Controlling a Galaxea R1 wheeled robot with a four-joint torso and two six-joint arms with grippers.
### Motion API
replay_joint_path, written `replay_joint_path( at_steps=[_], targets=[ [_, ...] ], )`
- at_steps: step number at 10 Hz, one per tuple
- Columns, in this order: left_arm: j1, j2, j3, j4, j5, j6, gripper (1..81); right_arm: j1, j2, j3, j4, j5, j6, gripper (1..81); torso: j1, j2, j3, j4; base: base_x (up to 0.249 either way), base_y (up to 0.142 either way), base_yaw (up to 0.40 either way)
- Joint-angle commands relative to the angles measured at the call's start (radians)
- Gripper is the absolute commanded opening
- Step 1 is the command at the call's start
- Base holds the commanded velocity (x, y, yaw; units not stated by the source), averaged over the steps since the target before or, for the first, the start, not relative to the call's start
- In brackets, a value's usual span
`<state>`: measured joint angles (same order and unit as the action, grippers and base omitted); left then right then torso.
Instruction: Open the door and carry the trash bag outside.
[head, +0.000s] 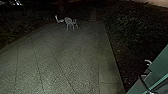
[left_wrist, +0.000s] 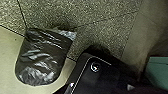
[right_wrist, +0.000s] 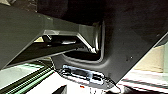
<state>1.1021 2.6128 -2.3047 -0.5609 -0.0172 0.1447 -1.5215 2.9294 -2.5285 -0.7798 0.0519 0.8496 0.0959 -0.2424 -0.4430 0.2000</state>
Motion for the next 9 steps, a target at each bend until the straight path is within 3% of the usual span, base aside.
replay_joint_path(
  at_steps=[1,2,3,4,6,7,9],
  targets=[
    [-0.035,-0.014,-0.012,0.01,0.076,0.006,81.1,0.002,0.007,0.007,-0.006,-0.046,0.0,81.1,0.0,0.0,0.095,0.033,0.0,0.0,0.0],
    [-0.006,0.009,-0.036,0.01,0.106,0.012,81.1,0.003,0.007,0.008,-0.004,-0.046,0.0,81.1,0.0,0.0,0.104,0.041,0.0,0.0,0.0],
    [0.034,0.047,-0.073,0.027,0.111,0.026,81.1,0.005,0.009,0.008,-0.003,-0.046,0.0,81.1,0.0,0.0,0.126,0.01,0.0,0.0,0.0],
    [0.084,0.116,-0.146,0.09,0.109,0.027,81.1,0.005,0.009,0.008,0.002,-0.046,0.003,81.1,0.0,0.0,0.159,0.018,0.0,0.0,0.0],
    [0.175,0.216,-0.251,0.194,0.106,0.027,81.1,0.007,0.007,0.005,0.007,-0.044,0.006,81.1,0.0,0.0,0.23,-0.02,0.0,0.0,0.0],
    [0.21,0.244,-0.266,0.248,0.106,0.027,81.1,0.008,0.007,-0.002,0.008,-0.043,0.009,81.1,0.0,0.0,0.259,-0.055,0.0,0.0,0.0],
    [0.262,0.268,-0.268,0.318,0.105,0.027,81.1,0.01,0.01,-0.004,0.008,-0.04,0.011,81.1,-0.001,0.0,0.315,-0.1,0.0,0.0,0.0]
  ],
)
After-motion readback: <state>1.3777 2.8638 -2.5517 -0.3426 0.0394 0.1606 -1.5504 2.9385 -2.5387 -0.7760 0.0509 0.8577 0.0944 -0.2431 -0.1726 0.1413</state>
